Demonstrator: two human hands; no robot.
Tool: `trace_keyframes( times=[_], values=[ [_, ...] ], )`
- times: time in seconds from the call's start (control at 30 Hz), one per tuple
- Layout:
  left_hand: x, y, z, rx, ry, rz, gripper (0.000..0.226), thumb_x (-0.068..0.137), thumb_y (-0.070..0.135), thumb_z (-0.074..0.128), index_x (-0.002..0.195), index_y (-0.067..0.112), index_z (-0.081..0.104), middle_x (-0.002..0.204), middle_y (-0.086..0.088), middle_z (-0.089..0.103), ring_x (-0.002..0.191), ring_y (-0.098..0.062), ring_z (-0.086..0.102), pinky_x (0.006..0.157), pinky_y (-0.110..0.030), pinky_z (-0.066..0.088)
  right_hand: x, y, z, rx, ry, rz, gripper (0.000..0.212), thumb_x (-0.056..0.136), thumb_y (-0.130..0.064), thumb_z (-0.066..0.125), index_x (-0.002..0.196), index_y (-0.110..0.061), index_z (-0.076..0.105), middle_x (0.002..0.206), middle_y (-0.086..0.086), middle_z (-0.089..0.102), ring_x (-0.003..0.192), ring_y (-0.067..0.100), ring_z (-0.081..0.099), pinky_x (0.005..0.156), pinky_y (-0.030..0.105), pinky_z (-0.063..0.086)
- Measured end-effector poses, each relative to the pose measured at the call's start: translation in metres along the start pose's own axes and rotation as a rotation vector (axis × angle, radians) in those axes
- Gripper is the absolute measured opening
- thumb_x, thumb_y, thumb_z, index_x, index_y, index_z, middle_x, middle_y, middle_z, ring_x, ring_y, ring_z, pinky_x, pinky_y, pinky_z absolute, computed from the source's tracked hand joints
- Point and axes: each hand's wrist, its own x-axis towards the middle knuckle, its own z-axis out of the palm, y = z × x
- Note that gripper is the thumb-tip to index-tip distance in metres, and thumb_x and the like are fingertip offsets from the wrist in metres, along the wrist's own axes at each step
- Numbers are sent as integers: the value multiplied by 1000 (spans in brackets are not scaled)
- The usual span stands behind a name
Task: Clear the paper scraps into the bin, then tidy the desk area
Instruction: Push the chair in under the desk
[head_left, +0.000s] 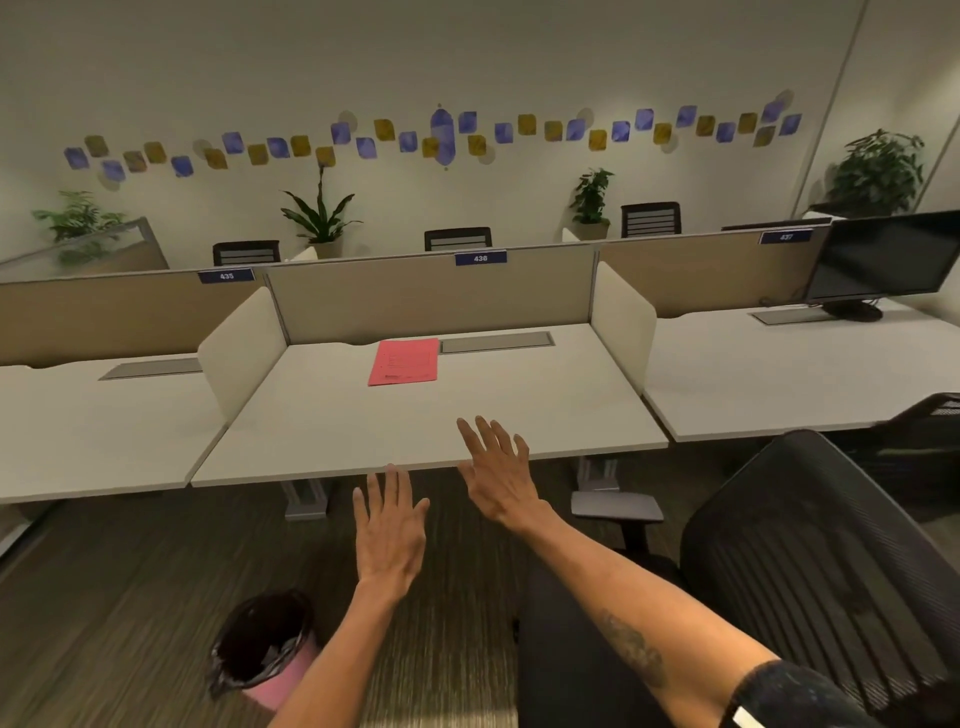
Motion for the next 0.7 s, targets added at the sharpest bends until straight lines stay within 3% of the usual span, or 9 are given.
trace_keyframes(
  times=[0.37,0.7],
  values=[
    [-73,98,16,-46,-7,-51,63,106,45,11,158,13,-4,165,-11,-10,153,-31,-11,123,-48,-9,-92,89,-42,-12,12,34,64,106,-41,35,159,-32,1,168,6,5,155,29,5,123,55,7],
    [-156,223,27,-120,-55,3,63,106,47,13,159,13,3,167,-9,-4,154,-31,-6,125,-49,-3,-210,204,-106,-46,32,137,66,103,-34,43,159,-28,10,165,6,17,153,29,15,121,56,16]
  ],
)
